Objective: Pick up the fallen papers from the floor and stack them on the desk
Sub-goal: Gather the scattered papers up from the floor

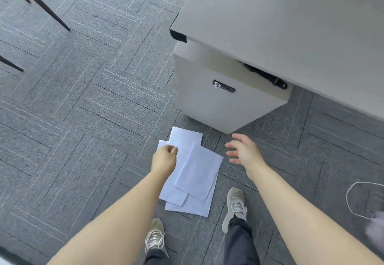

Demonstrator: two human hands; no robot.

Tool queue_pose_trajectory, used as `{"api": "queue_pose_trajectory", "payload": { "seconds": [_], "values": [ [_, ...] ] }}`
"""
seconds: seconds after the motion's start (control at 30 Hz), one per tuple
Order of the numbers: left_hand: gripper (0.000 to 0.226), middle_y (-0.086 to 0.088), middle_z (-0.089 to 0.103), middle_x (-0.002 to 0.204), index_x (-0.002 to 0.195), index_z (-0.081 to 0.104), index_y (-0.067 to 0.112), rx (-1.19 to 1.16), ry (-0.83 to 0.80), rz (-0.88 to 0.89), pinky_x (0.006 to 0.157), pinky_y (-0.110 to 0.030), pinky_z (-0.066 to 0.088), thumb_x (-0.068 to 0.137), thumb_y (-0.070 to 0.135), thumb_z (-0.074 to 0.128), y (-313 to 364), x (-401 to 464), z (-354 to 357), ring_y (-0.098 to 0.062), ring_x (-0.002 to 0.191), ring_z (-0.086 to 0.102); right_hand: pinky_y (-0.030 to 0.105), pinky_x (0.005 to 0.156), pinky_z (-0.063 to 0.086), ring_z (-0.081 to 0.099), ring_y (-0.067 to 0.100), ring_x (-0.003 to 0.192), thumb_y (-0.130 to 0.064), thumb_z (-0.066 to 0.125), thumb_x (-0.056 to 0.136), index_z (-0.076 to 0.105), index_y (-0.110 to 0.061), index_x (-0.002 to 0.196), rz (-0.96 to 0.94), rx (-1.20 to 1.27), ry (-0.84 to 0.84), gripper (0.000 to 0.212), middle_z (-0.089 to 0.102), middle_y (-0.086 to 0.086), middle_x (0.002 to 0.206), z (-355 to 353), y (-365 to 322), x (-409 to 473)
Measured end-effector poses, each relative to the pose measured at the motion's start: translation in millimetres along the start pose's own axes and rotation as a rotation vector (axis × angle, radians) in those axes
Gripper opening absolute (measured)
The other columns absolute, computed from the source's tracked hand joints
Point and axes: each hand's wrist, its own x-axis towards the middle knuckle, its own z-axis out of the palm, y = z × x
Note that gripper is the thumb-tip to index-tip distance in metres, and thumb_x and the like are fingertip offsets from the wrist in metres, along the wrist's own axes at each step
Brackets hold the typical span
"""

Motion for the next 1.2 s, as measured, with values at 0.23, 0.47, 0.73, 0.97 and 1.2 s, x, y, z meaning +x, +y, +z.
{"api": "queue_pose_trajectory", "payload": {
  "seconds": [0.23,0.47,0.73,0.97,1.2],
  "values": [
    [0.033,-0.013,0.071,0.100,0.112,0.068,0.009,0.026,-0.076,-0.229,0.075,-0.035,0.047,0.089,0.026,0.053,-203,57,17,-0.030,0.083,0.060,0.027,0.056,0.039,0.051,0.021,0.069,-0.006,0.049,0.088,0.055,-0.009,0.125,0.240,-0.197,-0.016,0.038,0.058,0.010,0.098,86,179,62],
    [0.035,-0.008,0.064,0.091,0.113,0.064,0.009,0.018,-0.032,-0.210,0.066,-0.031,0.042,0.086,0.030,0.059,-331,198,114,-0.024,0.067,0.053,0.031,0.059,0.041,0.051,0.025,0.068,-0.017,0.060,0.087,0.058,-0.011,0.097,0.270,-0.318,0.104,0.012,0.054,0.007,0.077,114,365,210],
    [0.058,-0.019,0.055,0.119,0.104,0.055,0.006,0.125,0.175,-0.150,0.084,-0.044,0.047,0.073,0.053,0.066,-385,317,181,-0.038,0.104,0.054,0.046,0.089,0.053,0.065,0.039,0.108,-0.056,0.073,0.066,0.053,0.003,0.123,0.279,-0.354,0.437,0.085,0.064,0.023,0.124,122,473,334],
    [0.082,-0.017,0.051,0.132,0.126,0.050,0.006,0.128,0.222,-0.132,0.100,-0.047,0.038,0.068,0.062,0.067,-374,320,207,-0.039,0.126,0.041,0.043,0.083,0.052,0.065,0.037,0.102,-0.042,0.073,0.066,0.054,-0.009,0.106,0.123,-0.385,0.490,0.055,0.068,0.016,0.110,182,467,331],
    [0.045,-0.010,0.072,0.102,0.100,0.062,0.014,-0.024,-0.033,-0.041,0.082,-0.036,0.054,0.063,0.035,0.079,-373,316,228,-0.028,0.095,0.067,0.029,0.066,0.041,0.060,0.029,0.079,-0.031,0.069,0.076,0.065,-0.008,0.084,0.134,-0.237,0.279,0.024,0.061,0.007,0.081,215,453,331]
  ]
}}
